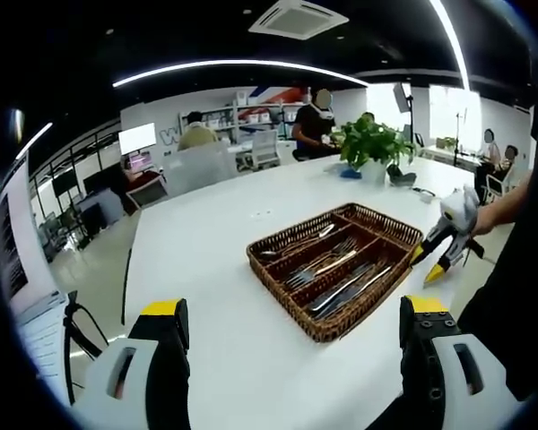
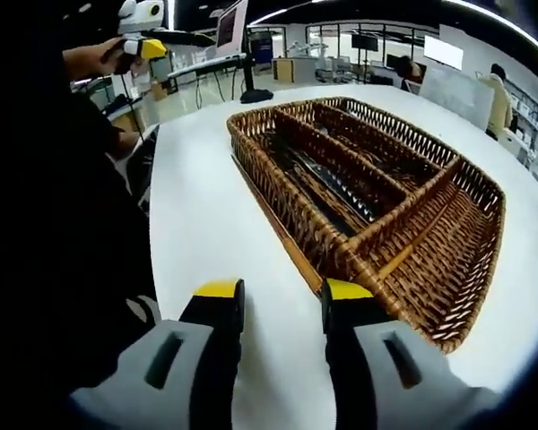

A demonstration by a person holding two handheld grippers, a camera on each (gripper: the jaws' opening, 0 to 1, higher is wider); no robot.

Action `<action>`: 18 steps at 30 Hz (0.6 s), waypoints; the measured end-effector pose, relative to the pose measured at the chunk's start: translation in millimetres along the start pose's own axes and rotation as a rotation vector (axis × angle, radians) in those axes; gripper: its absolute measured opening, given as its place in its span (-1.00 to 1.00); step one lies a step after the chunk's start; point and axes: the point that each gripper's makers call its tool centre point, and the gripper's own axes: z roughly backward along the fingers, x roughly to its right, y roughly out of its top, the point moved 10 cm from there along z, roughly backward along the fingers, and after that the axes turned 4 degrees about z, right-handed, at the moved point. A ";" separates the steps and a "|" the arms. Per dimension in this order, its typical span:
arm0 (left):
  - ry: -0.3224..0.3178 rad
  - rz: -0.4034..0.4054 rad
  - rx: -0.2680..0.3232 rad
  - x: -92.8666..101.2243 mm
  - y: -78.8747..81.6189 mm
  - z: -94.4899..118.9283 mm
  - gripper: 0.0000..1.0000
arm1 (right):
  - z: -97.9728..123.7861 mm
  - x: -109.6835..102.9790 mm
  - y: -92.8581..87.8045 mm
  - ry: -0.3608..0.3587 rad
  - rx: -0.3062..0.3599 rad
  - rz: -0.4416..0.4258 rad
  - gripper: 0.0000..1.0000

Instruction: Arrange the knives, forks, and spoons in their matching storage slots by inserting each utensil handle-first until every utensil is classified and aligned in the correct compartment

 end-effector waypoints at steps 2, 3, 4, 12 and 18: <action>0.001 0.000 0.000 0.2 -0.2 0.3 0.99 | -3.6 -0.2 -2.6 0.012 -0.007 -0.025 -0.21; 0.001 0.001 0.001 0.2 -0.3 0.7 0.99 | -0.1 -0.2 -2.8 0.008 0.008 -0.031 -0.23; 0.001 0.002 0.002 0.2 -0.4 1.5 0.99 | 1.0 -0.5 -3.1 0.010 0.008 -0.043 -0.27; 0.007 0.016 0.005 -0.7 -2.8 3.8 0.99 | -8.5 -3.9 2.6 0.014 0.005 0.102 -0.55; -0.001 0.016 0.000 2.2 -4.1 4.0 0.99 | -12.3 -0.8 4.4 0.060 0.052 0.128 -0.79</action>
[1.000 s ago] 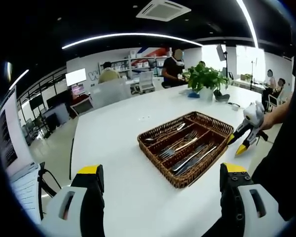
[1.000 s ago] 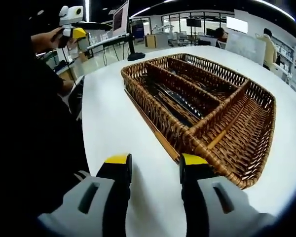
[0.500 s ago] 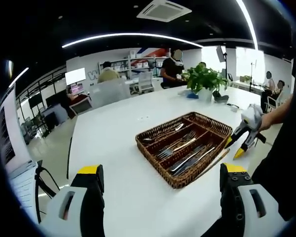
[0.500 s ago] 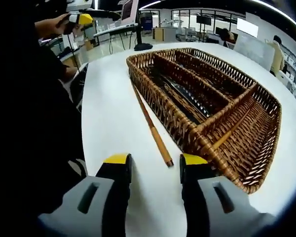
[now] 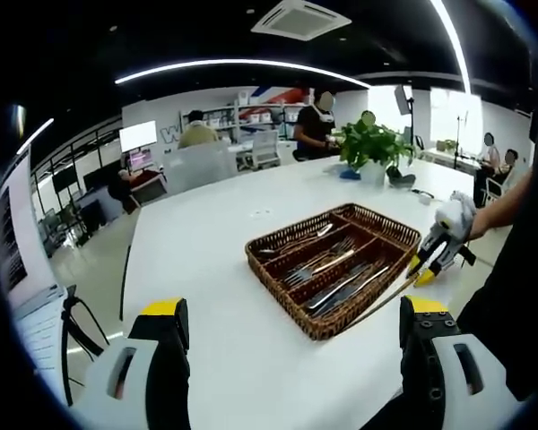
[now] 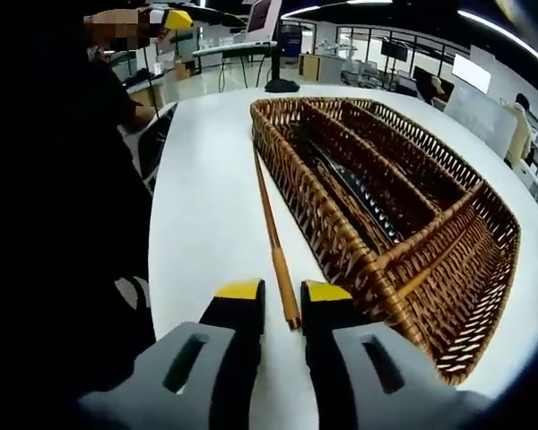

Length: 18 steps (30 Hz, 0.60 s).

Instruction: Arrange the knives, forks, and spoons in their matching storage slots by inserting each utensil handle-first until every utensil is classified and aligned in the correct compartment

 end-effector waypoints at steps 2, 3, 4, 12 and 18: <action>0.003 0.003 -0.002 -0.6 -0.5 0.6 0.99 | -0.2 0.5 3.2 0.008 0.030 0.110 -0.87; 0.004 0.002 -0.003 -0.7 -0.6 0.8 0.99 | 0.5 -0.4 2.9 0.018 0.026 0.094 -0.88; 0.005 0.001 -0.004 -0.8 -0.6 1.0 0.99 | 0.9 0.1 3.5 0.028 0.026 0.058 -0.88; 0.003 -0.005 -0.004 -2.8 1.9 0.1 0.99 | -4.3 1.7 6.1 0.059 0.053 0.069 -0.89; -0.001 -0.007 -0.006 -2.9 3.0 -1.4 0.99 | -2.1 -4.5 9.8 0.131 0.029 0.096 -0.94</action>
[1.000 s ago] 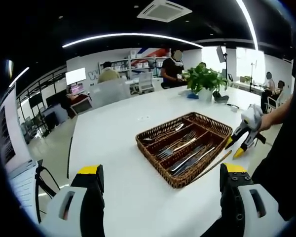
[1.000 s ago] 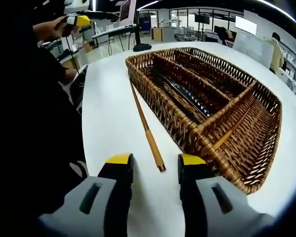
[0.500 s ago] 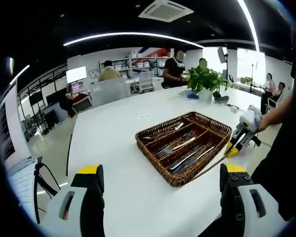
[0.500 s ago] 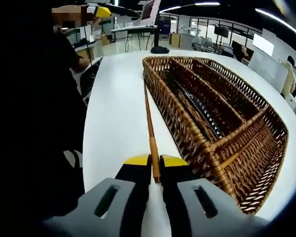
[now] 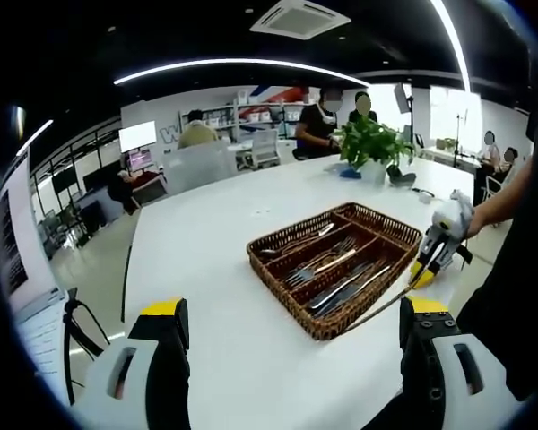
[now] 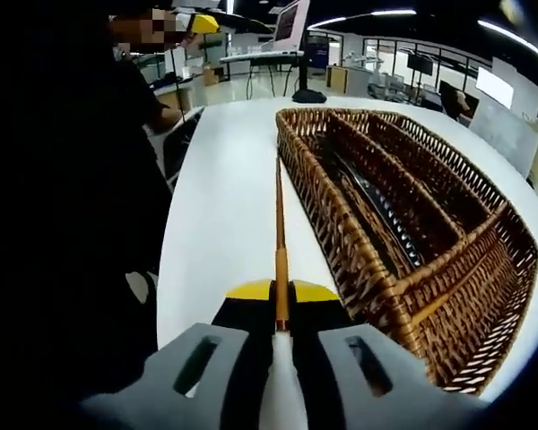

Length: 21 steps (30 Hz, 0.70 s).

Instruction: Arrange the knives, forks, and spoons in their matching storage slots by inserting each utensil handle-first until every utensil is classified and aligned in the correct compartment

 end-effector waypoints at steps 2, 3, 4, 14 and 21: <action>-0.001 0.000 0.000 -0.5 0.2 -0.5 0.99 | -0.9 -1.6 -0.5 0.007 -0.008 0.001 -0.94; 0.000 -0.001 0.000 -0.8 0.6 -0.8 0.99 | -1.8 -2.9 0.4 0.011 -0.021 0.001 -0.94; 0.001 -0.001 0.000 -1.0 0.9 -1.0 0.99 | -1.5 -4.3 1.9 0.014 -0.034 -0.002 -0.94; 0.001 -0.001 0.009 -3.8 4.2 -3.8 0.99 | 3.3 -10.8 27.9 0.038 -0.015 -0.033 -0.95; -0.005 0.000 0.007 -2.9 3.6 -6.5 0.99 | 10.0 -7.7 44.8 0.012 0.005 -0.001 -0.95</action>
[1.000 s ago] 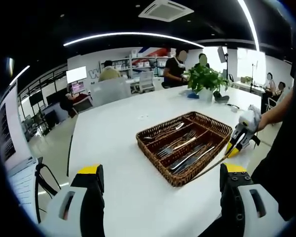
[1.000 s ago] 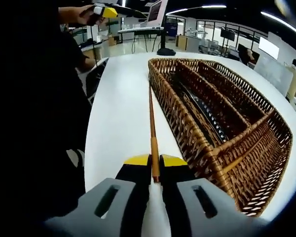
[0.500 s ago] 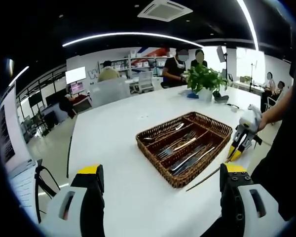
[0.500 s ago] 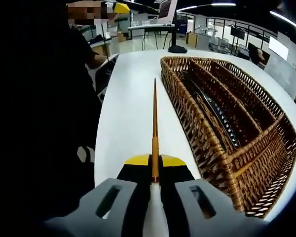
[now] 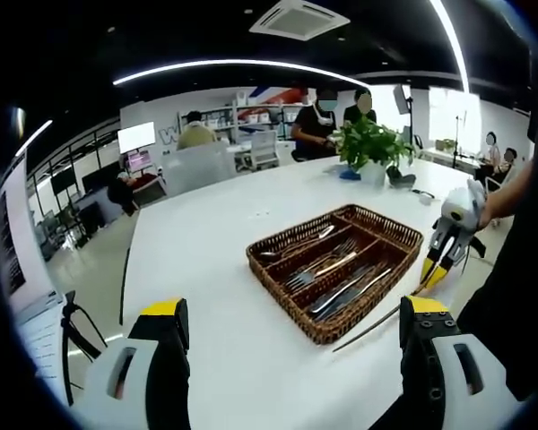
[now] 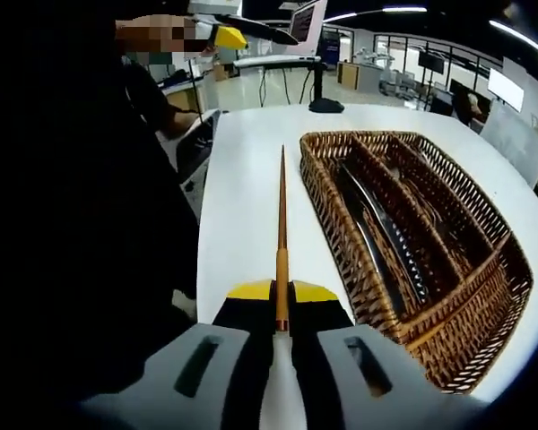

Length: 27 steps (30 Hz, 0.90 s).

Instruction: Arrange the knives, forks, and spoons in their matching storage slots by inserting each utensil handle-first until every utensil is classified and aligned in the correct compartment

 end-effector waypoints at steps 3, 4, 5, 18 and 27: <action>-0.003 0.000 0.004 0.3 0.9 -1.2 0.99 | 1.7 2.1 4.9 -0.007 0.008 0.002 -0.95; -0.005 -0.001 0.006 0.3 1.1 -1.5 0.99 | 2.7 3.5 7.0 -0.018 0.013 0.002 -0.95; -0.005 -0.002 0.006 0.4 1.1 -1.6 0.99 | 3.6 4.5 8.6 -0.023 0.021 -0.012 -0.95; -0.003 -0.001 0.012 0.3 0.5 -0.6 0.99 | 20.3 21.6 21.7 -0.158 0.078 -0.159 -0.95; -0.007 0.000 0.011 2.3 -0.3 -0.7 0.99 | 24.8 24.4 17.6 -0.332 0.070 -0.293 -0.95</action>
